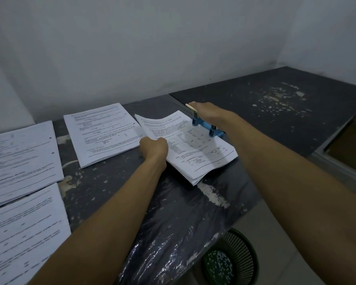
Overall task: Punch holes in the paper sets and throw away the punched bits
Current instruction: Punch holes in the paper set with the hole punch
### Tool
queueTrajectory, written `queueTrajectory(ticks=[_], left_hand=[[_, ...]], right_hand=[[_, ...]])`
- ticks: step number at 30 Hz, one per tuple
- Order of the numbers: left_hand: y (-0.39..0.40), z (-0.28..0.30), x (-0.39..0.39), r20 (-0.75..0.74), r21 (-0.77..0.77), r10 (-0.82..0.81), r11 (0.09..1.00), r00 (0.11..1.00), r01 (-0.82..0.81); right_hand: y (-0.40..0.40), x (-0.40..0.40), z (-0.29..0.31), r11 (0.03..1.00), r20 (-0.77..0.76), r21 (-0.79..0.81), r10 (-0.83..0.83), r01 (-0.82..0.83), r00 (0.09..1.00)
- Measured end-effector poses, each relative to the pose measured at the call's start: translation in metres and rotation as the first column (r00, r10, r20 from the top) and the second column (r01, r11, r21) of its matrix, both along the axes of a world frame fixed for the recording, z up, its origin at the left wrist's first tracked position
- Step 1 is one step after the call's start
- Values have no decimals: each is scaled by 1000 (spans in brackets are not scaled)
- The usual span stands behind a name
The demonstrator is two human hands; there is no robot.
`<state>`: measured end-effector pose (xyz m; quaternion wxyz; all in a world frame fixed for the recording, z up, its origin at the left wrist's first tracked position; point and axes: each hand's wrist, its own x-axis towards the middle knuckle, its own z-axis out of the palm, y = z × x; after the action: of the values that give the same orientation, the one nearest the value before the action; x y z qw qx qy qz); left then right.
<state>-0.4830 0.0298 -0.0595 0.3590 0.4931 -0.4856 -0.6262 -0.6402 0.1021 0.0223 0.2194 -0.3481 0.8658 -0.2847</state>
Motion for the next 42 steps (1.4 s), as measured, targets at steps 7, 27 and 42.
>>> queueTrajectory(ticks=[7, 27, 42], left_hand=[[0, 2, 0, 22, -42, -10, 999, 1000, 10], [4, 1, 4, 14, -132, -35, 991, 999, 37], [1, -3, 0, 65, -150, -22, 988, 998, 32]], right_hand=[[-3, 3, -2, 999, 6, 35, -8, 8, 1000], [-4, 12, -8, 999, -89, 51, 19, -14, 996], [-5, 24, -26, 995, -341, 101, 51, -17, 939]])
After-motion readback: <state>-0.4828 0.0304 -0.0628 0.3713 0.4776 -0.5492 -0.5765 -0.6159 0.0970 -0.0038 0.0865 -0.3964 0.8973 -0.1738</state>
